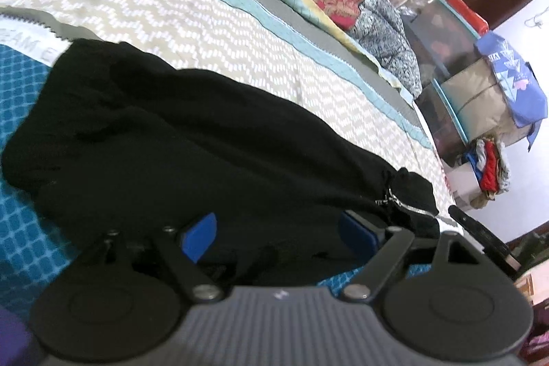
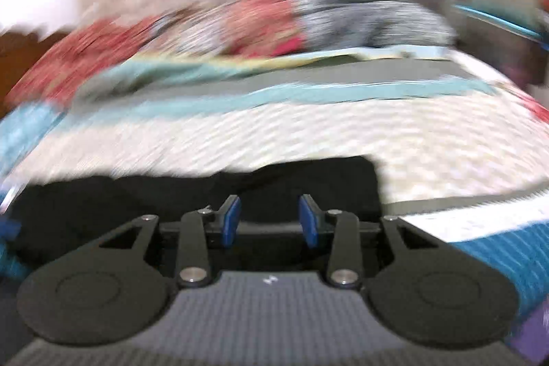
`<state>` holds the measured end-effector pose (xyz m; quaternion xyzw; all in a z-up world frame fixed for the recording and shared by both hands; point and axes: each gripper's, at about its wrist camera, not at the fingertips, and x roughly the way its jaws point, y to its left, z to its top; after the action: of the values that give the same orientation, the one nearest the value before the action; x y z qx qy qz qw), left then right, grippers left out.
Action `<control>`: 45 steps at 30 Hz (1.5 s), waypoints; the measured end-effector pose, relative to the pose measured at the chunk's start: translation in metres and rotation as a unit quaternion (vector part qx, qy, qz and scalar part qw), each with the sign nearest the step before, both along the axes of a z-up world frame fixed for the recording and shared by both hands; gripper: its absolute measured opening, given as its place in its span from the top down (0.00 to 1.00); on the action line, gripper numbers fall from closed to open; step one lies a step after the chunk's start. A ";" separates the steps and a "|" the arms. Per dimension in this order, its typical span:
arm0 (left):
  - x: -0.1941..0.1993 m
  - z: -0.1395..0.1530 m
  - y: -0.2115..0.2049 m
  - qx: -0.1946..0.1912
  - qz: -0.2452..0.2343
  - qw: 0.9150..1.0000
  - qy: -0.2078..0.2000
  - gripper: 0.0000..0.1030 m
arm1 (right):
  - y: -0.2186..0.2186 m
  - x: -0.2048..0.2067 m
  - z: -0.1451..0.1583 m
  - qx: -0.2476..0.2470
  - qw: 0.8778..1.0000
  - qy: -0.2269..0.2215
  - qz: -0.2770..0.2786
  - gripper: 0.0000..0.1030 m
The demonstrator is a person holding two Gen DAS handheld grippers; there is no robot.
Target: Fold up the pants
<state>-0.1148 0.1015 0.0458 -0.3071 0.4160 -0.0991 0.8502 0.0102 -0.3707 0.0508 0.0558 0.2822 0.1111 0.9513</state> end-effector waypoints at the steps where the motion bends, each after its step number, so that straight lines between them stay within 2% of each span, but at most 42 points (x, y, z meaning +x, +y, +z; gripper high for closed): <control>1: -0.002 0.001 0.003 0.000 0.005 1.000 -0.001 0.21 | -0.003 0.008 -0.006 0.006 1.000 0.002 -0.025 0.61; 3: -0.005 0.003 0.007 0.001 0.012 1.000 -0.003 0.21 | -0.007 0.027 -0.022 0.028 0.999 0.021 -0.041 0.61; 5: -0.010 0.005 0.014 0.007 0.022 1.000 -0.004 0.20 | -0.001 0.052 -0.046 0.041 0.996 0.066 -0.045 0.61; 7: -0.014 0.007 0.019 0.009 0.032 0.999 -0.004 0.19 | 0.017 0.072 -0.070 0.007 0.995 0.090 -0.033 0.61; 9: -0.016 0.009 0.023 0.008 0.040 0.999 -0.002 0.19 | 0.038 0.079 -0.069 -0.048 0.996 0.078 -0.015 0.59; 10: -0.015 0.012 0.024 0.009 0.040 0.999 -0.001 0.19 | 0.042 0.081 -0.062 -0.053 0.995 0.081 -0.007 0.60; 12: -0.010 0.019 0.023 0.019 0.034 0.999 -0.008 0.19 | 0.027 0.074 -0.044 -0.004 0.999 0.053 0.014 0.61; 15: 0.016 0.034 0.005 0.036 -0.002 0.999 -0.016 0.19 | -0.009 0.043 -0.029 0.038 0.999 -0.004 -0.036 0.60; 17: 0.044 0.045 -0.020 0.052 -0.044 0.997 -0.018 0.19 | -0.031 0.029 -0.033 0.061 0.996 -0.010 -0.070 0.60; 20: 0.100 0.065 -0.091 0.106 -0.139 0.984 -0.040 0.19 | -0.052 0.018 -0.053 0.087 0.992 0.010 -0.092 0.58; 22: 0.140 0.078 -0.151 0.140 -0.207 0.967 -0.057 0.19 | -0.057 0.021 -0.067 0.099 0.990 0.022 -0.094 0.57; 24: 0.174 0.085 -0.211 0.161 -0.261 0.949 -0.070 0.19 | -0.062 0.005 -0.077 0.121 0.987 0.031 -0.097 0.57; 27: 0.213 0.079 -0.293 0.168 -0.327 0.927 -0.069 0.19 | -0.065 -0.002 -0.082 0.172 0.980 0.041 -0.088 0.54; 29: 0.236 0.066 -0.346 0.181 -0.354 0.916 -0.057 0.19 | -0.064 -0.007 -0.079 0.180 0.980 0.039 -0.081 0.54; 31: 0.259 0.051 -0.391 0.200 -0.364 0.909 -0.043 0.19 | -0.064 -0.006 -0.078 0.185 0.979 0.036 -0.076 0.54; 34: 0.276 0.019 -0.431 0.213 -0.378 0.901 -0.008 0.20 | -0.071 -0.006 -0.081 0.201 0.976 0.039 -0.073 0.54; 35: 0.279 0.010 -0.439 0.218 -0.380 0.899 0.002 0.22 | -0.073 -0.008 -0.084 0.205 0.975 0.040 -0.071 0.54; 36: 0.282 0.002 -0.445 0.219 -0.385 0.896 0.013 0.36 | -0.075 -0.008 -0.086 0.208 0.975 0.041 -0.068 0.55; 37: 0.282 -0.009 -0.452 0.222 -0.391 0.893 0.026 0.67 | -0.077 -0.009 -0.088 0.210 0.975 0.042 -0.065 0.56; 38: 0.282 -0.016 -0.454 0.235 -0.388 0.890 0.035 0.81 | -0.078 -0.009 -0.089 0.210 0.975 0.044 -0.063 0.64; 39: 0.280 -0.021 -0.455 0.243 -0.383 0.890 0.037 0.86 | -0.078 -0.010 -0.090 0.208 0.975 0.047 -0.060 0.78; 42: 0.274 -0.016 -0.449 0.241 -0.360 0.901 0.011 0.88 | -0.079 -0.017 -0.086 0.213 0.975 0.041 -0.053 0.82; 45: 0.277 -0.012 -0.440 0.233 -0.337 0.912 0.007 0.89 | -0.078 -0.035 -0.078 0.208 0.976 0.029 -0.050 0.83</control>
<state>0.1620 -0.3389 0.0341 0.0577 0.5124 -0.2779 0.8105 -0.0244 -0.4491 -0.0277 0.2699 0.2774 0.1183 0.9145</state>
